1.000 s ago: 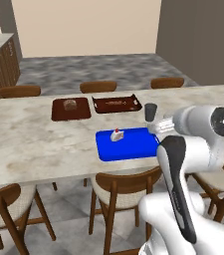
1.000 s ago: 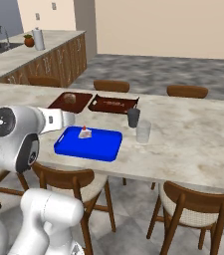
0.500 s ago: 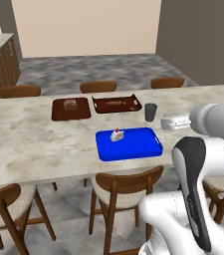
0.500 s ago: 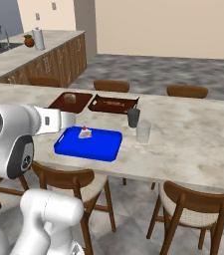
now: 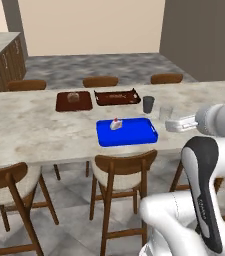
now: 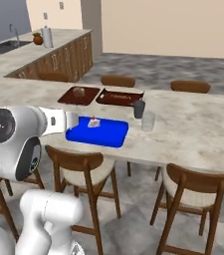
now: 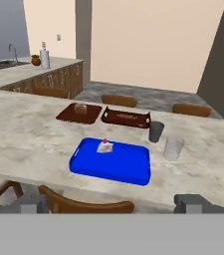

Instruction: Take the cakes from the fridge and place them on the empty tray on the dining counter.

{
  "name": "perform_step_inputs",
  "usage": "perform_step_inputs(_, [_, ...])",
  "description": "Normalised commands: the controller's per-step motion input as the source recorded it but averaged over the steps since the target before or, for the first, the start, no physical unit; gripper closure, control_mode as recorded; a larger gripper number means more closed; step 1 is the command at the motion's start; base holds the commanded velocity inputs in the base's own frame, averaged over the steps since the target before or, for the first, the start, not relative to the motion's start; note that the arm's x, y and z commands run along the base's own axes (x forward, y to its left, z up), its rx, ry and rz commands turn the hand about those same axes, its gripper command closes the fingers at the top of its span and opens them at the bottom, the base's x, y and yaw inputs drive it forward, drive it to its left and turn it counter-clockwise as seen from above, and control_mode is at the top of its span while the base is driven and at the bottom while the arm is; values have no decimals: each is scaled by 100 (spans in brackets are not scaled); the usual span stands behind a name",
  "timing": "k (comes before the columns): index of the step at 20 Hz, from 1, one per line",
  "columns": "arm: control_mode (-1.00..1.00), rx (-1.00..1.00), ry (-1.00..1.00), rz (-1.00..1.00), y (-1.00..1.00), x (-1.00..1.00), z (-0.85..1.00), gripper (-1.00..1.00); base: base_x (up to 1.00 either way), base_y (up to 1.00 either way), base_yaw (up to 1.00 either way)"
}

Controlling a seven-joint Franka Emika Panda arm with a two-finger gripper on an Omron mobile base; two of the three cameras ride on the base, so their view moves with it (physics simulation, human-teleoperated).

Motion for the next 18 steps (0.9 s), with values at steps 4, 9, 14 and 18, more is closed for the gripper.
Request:
perform_step_inputs(4, [100,0,0,0,0,0,0,-100,-57,30,11])
perform_step_inputs(9, [100,0,0,0,0,0,0,-100,0,97,0])
perform_step_inputs(14, [100,0,0,0,0,0,0,-100,5,100,18])
perform_step_inputs(18, [100,0,0,0,0,0,0,-100,6,100,38])
